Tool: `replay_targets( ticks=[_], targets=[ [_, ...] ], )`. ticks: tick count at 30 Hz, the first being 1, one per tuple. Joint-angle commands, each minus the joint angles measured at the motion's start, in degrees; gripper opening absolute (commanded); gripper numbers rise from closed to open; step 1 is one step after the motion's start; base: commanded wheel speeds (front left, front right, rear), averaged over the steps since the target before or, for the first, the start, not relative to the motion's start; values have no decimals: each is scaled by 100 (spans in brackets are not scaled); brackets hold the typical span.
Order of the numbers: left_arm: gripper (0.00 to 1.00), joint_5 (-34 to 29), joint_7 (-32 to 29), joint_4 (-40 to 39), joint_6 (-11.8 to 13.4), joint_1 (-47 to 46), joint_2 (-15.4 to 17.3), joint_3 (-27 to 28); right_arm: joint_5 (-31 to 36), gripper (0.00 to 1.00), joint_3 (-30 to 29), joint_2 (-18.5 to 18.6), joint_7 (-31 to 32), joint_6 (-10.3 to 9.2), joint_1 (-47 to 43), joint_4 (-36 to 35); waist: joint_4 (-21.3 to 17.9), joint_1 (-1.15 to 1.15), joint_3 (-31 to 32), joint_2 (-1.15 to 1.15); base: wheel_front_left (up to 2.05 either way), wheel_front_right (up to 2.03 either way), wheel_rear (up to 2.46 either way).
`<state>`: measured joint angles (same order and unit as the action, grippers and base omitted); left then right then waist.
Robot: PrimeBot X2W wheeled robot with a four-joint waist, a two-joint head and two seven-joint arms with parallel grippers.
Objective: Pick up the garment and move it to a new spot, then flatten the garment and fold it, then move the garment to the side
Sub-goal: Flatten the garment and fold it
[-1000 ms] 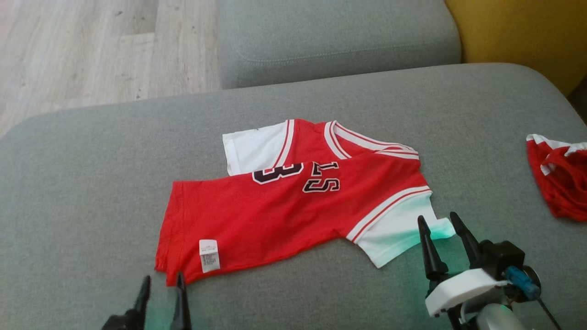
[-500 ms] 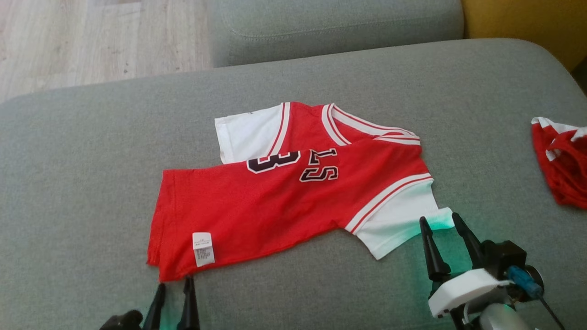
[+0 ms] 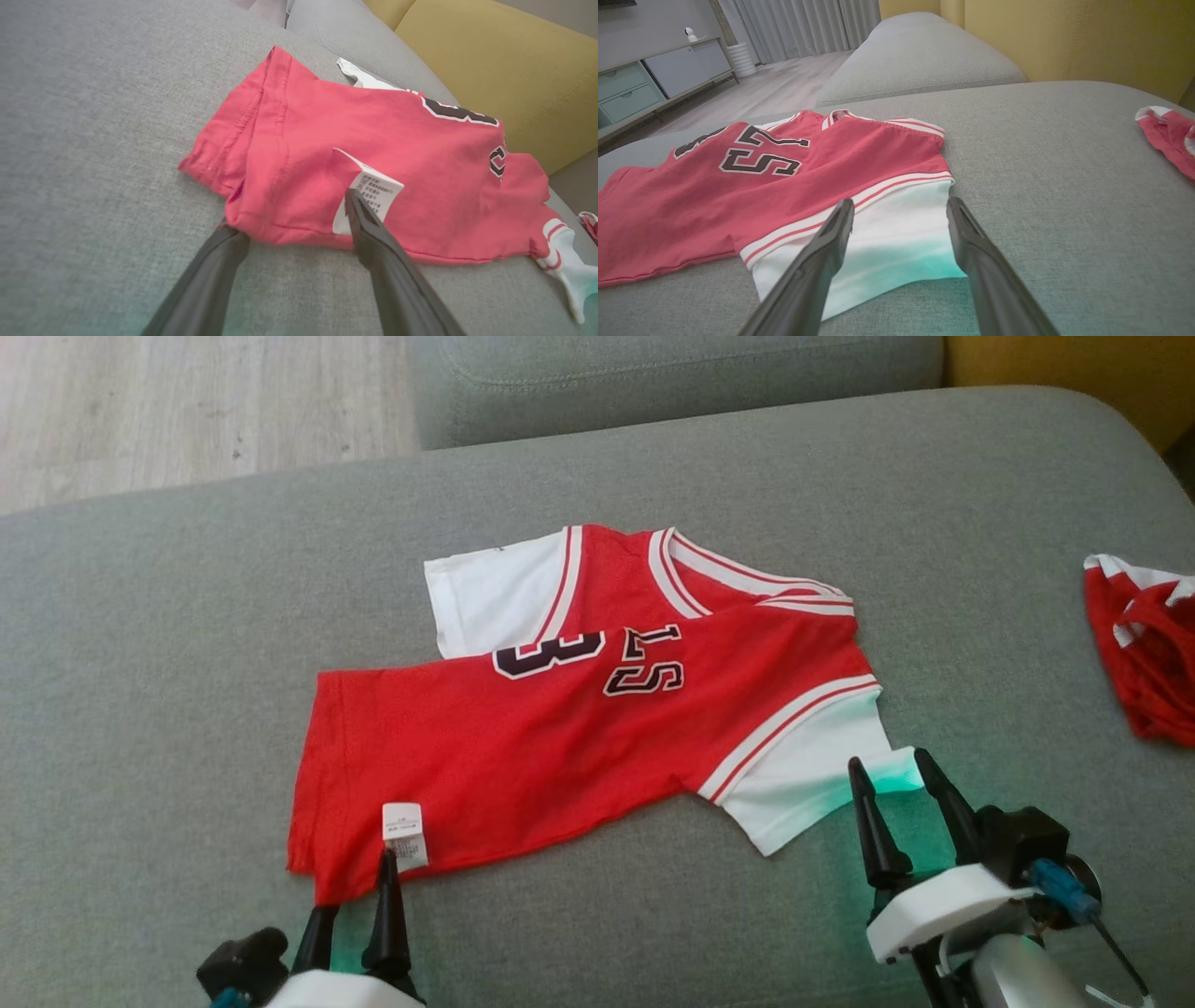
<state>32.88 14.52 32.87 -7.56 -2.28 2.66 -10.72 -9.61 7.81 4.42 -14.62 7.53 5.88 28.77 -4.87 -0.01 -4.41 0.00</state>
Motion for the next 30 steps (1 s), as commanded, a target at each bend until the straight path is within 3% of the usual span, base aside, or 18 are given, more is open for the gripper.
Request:
replay_targets(
  ticks=[1,2,3,4,5,7,8,20,30],
  targets=[
    [100,4,48,-161,9,-189,21,167,-52,100,150,84,-38,-4,198,-148,-9,1,-16,0,0,0,0],
    [100,-7,48,-181,9,-194,21,149,-56,100,146,87,-38,-4,201,-140,-17,1,-27,0,0,0,0],
    [94,-16,48,-194,9,-195,21,134,-62,100,138,89,-38,-4,206,-129,-25,1,-38,0,0,0,0],
    [62,-16,48,-205,9,-195,21,130,-68,100,125,91,-38,-4,211,-115,-32,1,-50,0,0,0,0],
    [36,-11,48,-213,9,-197,21,126,-80,100,103,89,-38,-4,217,-90,-39,1,-65,0,0,0,0],
    [7,-12,48,-236,9,-212,21,120,-98,100,79,86,-38,-4,234,-24,-48,1,-101,0,0,0,0],
    [0,-22,48,-264,9,-224,21,132,-114,100,62,85,-38,-4,248,33,-50,1,-122,0,0,0,0],
    [0,-269,48,-579,8,-335,21,80,-425,100,-381,-78,-38,-4,715,829,45,1,-347,0,0,0,0],
    [0,-380,48,-594,8,-385,21,-29,-908,100,-14,-145,-38,-4,851,1318,126,1,-434,0,0,0,0]
  ],
)
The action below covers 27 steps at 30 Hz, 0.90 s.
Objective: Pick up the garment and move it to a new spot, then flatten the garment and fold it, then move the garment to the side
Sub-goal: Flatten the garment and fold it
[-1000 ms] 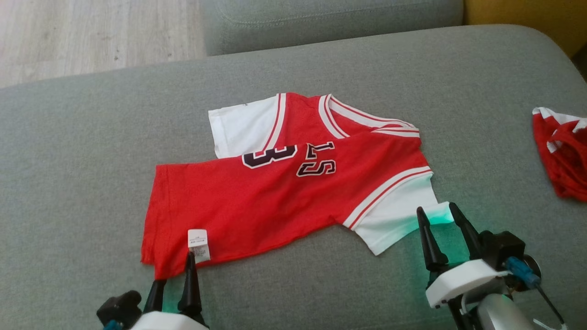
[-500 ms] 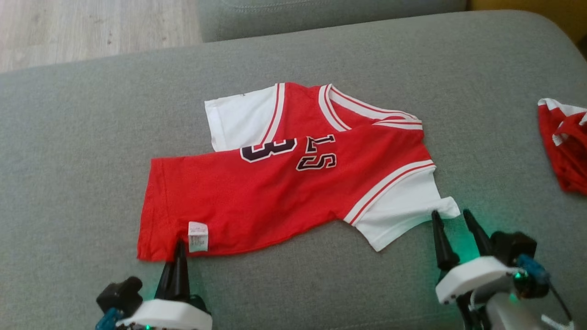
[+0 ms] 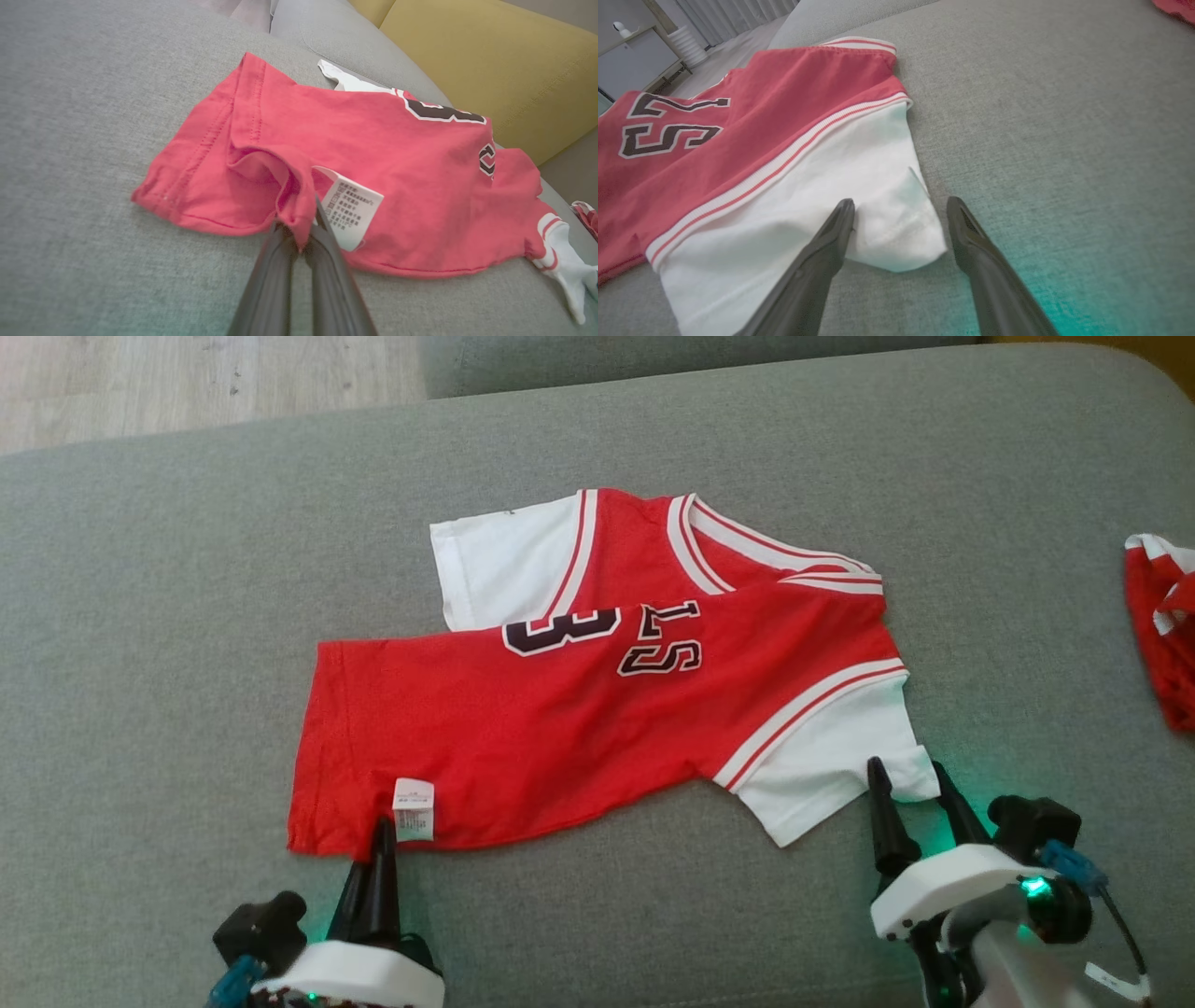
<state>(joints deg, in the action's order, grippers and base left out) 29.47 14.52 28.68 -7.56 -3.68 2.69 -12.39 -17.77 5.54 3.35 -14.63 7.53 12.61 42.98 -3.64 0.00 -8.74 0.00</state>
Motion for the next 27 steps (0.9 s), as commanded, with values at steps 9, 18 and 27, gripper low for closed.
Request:
replay_targets(
  ticks=[9,18,27],
  targets=[
    [0,-51,48,-169,8,-240,19,138,-733,68,658,-39,-37,-4,167,-19,-14,0,-20,0,0,0,0],
    [0,-100,48,-266,8,-213,19,242,-1094,0,724,122,-37,-4,-2,-587,-39,0,180,0,0,0,0],
    [0,-314,48,-1172,8,-517,60,706,-1624,0,572,415,-37,-4,-136,-2216,-160,0,772,0,0,0,0]
  ],
)
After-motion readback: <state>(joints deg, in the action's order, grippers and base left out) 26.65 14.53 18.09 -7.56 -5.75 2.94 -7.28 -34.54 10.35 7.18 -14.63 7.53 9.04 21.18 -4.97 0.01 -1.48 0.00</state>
